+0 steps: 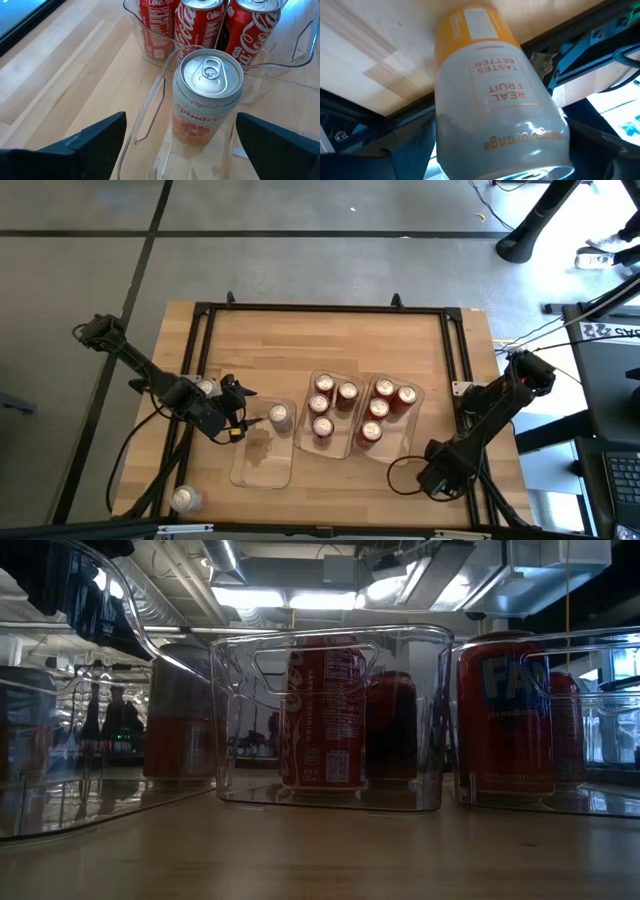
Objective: Sort soda cans
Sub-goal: Put the bottom right orange white soda can into the left transparent bin
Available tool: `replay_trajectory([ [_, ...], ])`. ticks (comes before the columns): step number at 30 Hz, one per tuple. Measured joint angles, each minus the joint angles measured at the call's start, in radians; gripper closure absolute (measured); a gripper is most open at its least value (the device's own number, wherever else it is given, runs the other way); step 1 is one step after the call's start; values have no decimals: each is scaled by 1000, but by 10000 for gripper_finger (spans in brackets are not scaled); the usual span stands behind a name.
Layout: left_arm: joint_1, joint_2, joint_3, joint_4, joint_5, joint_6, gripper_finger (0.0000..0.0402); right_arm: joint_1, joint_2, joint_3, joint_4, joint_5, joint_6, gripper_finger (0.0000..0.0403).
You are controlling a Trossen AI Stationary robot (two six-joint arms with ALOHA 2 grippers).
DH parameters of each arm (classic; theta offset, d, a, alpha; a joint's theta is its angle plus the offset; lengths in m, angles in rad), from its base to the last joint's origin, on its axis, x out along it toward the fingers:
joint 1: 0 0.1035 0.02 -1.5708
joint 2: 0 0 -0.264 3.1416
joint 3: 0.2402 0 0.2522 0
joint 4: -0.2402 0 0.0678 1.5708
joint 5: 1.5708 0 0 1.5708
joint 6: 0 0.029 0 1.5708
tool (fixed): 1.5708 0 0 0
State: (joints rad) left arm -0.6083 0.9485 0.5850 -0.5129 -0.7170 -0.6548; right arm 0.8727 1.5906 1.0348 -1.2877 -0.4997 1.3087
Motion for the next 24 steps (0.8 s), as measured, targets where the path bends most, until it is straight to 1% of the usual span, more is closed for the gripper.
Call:
replay_trajectory([
  [2,0,0,0,0,0,0,37,0,0,0,0,-8,0,60],
  [6,0,0,0,0,0,0,37,-1,0,1,-2,-16,9,113],
  [11,0,0,0,0,3,-1,37,-2,1,16,-6,-8,21,114],
  [16,0,0,0,0,11,14,37,-2,2,109,-42,27,59,114],
  [24,0,0,0,0,11,14,37,-2,2,282,-21,8,274,114],
])
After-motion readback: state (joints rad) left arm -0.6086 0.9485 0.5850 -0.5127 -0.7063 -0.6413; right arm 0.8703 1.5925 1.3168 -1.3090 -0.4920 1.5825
